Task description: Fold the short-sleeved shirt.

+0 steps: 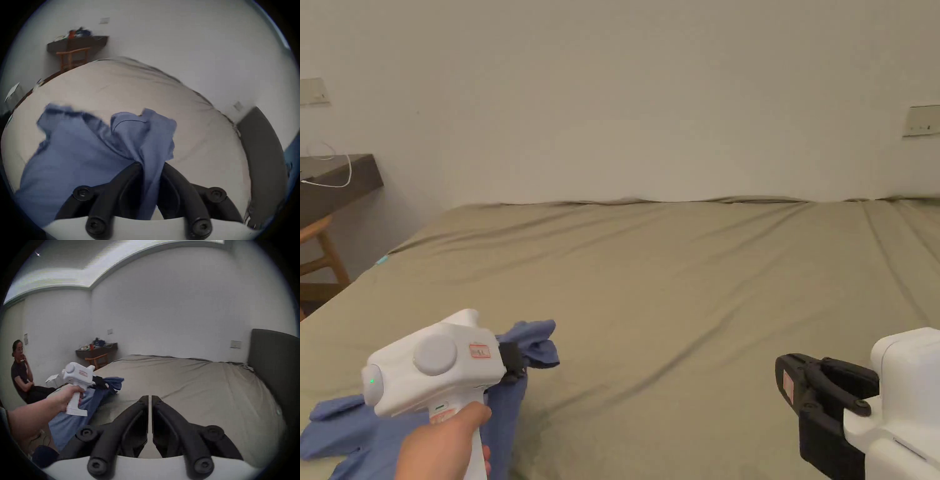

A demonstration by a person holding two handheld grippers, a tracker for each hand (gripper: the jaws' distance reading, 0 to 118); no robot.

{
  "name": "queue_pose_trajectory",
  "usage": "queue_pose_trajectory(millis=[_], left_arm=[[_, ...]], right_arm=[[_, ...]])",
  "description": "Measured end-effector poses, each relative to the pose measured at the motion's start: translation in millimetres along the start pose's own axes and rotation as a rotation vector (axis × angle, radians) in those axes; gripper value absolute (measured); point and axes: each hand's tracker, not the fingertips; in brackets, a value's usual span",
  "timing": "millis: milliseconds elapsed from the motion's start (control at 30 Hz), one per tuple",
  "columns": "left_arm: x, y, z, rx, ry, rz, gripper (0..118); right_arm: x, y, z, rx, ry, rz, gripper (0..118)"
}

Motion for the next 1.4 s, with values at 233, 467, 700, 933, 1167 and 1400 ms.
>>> queue_pose_trajectory(millis=[233,467,700,933,1167,1400], left_arm=[[233.1,-68.1,17.1,-0.099,-0.261,-0.381,10],[410.6,-211.6,15.4,-0.317,-0.474,-0.619,10],[472.8,-366.4,14.7,-0.542,-0.511,-0.800,10],[443.0,-385.6,-5.7,-0.575,-0.397,-0.619,109],[350.6,-217.2,100.9,-0.233,-0.644,-0.388,109],[171.0,-168.5,195.5,0.150,-0.199,-0.347,4]], right_arm=[[81.5,24.0,115.2,0.066,-0.285,0.009,6],[126.2,48.0,226.3,0.149,-0.483,0.024,6],[128.9,38.5,271.4,0.144,-0.523,0.042,6],[130.8,26.9,261.5,0.136,-0.436,0.015,6],[131.7,37.3,240.4,0.175,-0.342,-0.028,6],[112.7,1.6,187.5,0.063,-0.228,-0.064,6]])
